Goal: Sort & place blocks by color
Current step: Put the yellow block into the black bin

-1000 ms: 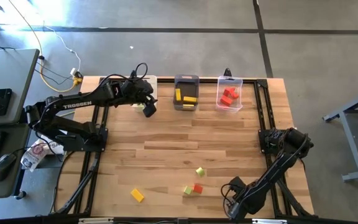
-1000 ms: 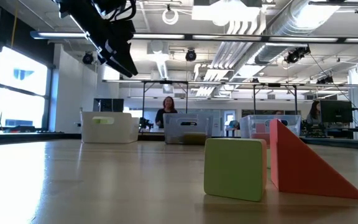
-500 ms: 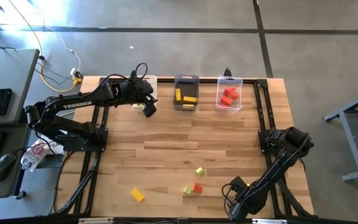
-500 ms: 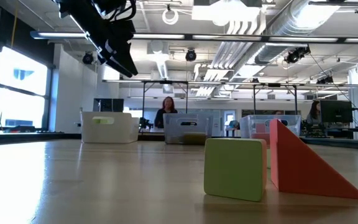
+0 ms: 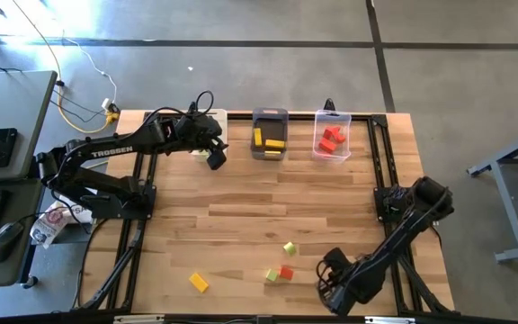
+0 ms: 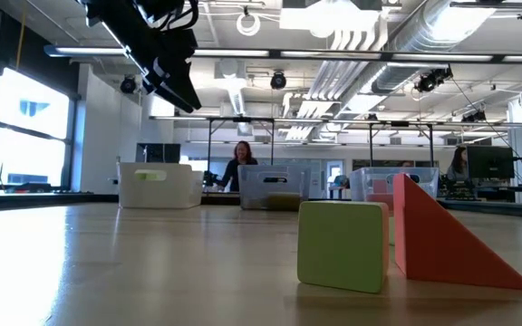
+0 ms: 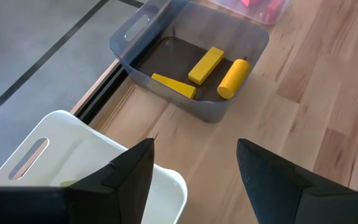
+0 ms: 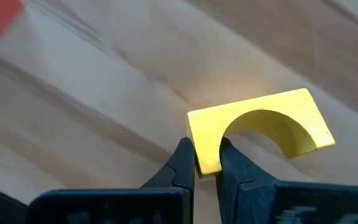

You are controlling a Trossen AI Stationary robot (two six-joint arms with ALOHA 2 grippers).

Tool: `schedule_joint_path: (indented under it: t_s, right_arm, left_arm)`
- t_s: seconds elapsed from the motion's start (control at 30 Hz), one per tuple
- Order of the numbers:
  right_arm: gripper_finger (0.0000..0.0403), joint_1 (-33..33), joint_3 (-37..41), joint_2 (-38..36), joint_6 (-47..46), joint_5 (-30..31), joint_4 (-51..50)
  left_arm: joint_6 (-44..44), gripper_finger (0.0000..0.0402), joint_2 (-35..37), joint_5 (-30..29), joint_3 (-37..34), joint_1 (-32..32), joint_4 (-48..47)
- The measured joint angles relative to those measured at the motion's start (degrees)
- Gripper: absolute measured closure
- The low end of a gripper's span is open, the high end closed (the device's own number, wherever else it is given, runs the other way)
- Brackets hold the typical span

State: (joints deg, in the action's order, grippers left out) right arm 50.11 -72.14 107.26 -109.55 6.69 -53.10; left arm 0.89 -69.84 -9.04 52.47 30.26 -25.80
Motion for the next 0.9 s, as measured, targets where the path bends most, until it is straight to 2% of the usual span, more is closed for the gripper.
schedule_joint_path:
  t_s: [0.4, 0.7, 0.9]
  right_arm:
    - [0.0393, -10.09, -0.02, -0.02, 14.45, 4.64, 2.43]
    - [0.0393, -21.12, -0.07, -0.11, 29.65, 5.37, 5.25]
    - [0.0391, -29.07, -0.09, -0.11, 42.75, 5.32, 10.92]
  left_arm:
    - [-0.04, 0.0188, 0.0, -0.04, 0.0, 0.0, -0.06]
    - [-1.42, 0.0188, 0.0, -0.07, 0.02, 0.0, -5.33]
    - [-1.09, 0.0188, 0.0, -0.15, 0.02, -1.82, -6.91]
